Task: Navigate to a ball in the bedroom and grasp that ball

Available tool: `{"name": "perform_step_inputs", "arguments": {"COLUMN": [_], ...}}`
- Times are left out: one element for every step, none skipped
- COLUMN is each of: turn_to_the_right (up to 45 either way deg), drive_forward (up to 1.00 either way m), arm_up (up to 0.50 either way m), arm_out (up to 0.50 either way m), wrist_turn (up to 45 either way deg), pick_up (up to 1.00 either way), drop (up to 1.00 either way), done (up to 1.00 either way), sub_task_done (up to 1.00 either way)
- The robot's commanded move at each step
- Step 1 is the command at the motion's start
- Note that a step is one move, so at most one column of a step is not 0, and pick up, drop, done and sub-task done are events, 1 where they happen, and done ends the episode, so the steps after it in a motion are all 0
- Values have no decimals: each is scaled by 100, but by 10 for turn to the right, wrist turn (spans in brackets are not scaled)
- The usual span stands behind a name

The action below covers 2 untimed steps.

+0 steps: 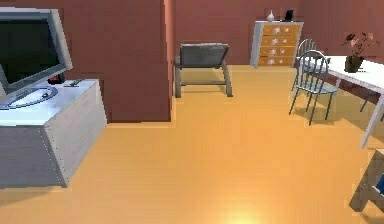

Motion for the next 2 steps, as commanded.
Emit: {"name": "perform_step_inputs", "arguments": {"turn_to_the_right": [0,0], "drive_forward": [0,0], "arm_up": [10,0], "arm_out": [0,0], "wrist_turn": [0,0], "pick_up": [0,0], "drop": [0,0], "done": [0,100], "sub_task_done": [0,0]}}
